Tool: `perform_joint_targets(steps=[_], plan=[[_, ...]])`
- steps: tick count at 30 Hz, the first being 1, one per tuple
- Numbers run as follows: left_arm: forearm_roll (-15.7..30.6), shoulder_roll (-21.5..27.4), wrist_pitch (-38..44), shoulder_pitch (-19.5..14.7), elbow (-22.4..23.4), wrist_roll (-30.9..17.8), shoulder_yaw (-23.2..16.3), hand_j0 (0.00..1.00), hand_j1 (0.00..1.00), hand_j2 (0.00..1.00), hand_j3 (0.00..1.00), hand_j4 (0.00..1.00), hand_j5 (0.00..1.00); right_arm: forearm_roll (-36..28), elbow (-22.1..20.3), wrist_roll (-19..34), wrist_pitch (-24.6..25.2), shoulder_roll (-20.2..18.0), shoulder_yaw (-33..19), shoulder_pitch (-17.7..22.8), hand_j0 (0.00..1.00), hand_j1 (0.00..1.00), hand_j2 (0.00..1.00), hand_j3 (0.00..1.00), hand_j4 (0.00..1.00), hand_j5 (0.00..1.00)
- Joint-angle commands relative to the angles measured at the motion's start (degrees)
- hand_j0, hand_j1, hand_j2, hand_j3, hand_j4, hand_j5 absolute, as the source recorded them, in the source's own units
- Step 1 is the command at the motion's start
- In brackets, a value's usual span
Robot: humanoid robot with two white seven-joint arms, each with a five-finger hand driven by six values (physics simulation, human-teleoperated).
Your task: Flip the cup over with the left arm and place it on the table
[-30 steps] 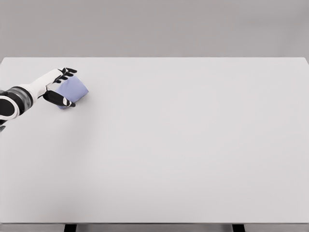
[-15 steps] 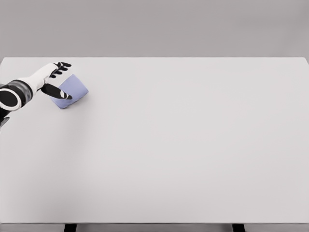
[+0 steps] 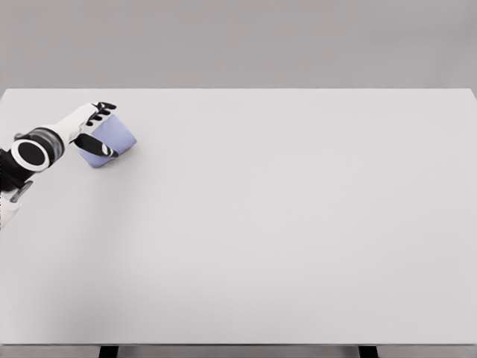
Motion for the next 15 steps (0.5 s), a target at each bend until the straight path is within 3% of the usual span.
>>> perform_joint_targets(steps=[1, 15], plan=[[-0.8, -0.6, -0.1, 0.0, 0.9, 0.0, -0.4, 0.94, 0.94, 0.94, 0.94, 0.94, 0.94, 0.0, 0.0, 0.0, 0.0, 0.0, 0.0, 0.0, 1.0, 1.0, 1.0, 1.0, 1.0, 1.0], [-0.9, -1.4, 0.1, 0.1, 1.4, 0.0, -0.6, 0.93, 0.93, 0.93, 0.93, 0.93, 0.93, 0.0, 0.0, 0.0, 0.0, 0.0, 0.0, 0.0, 1.0, 1.0, 1.0, 1.0, 1.0, 1.0]])
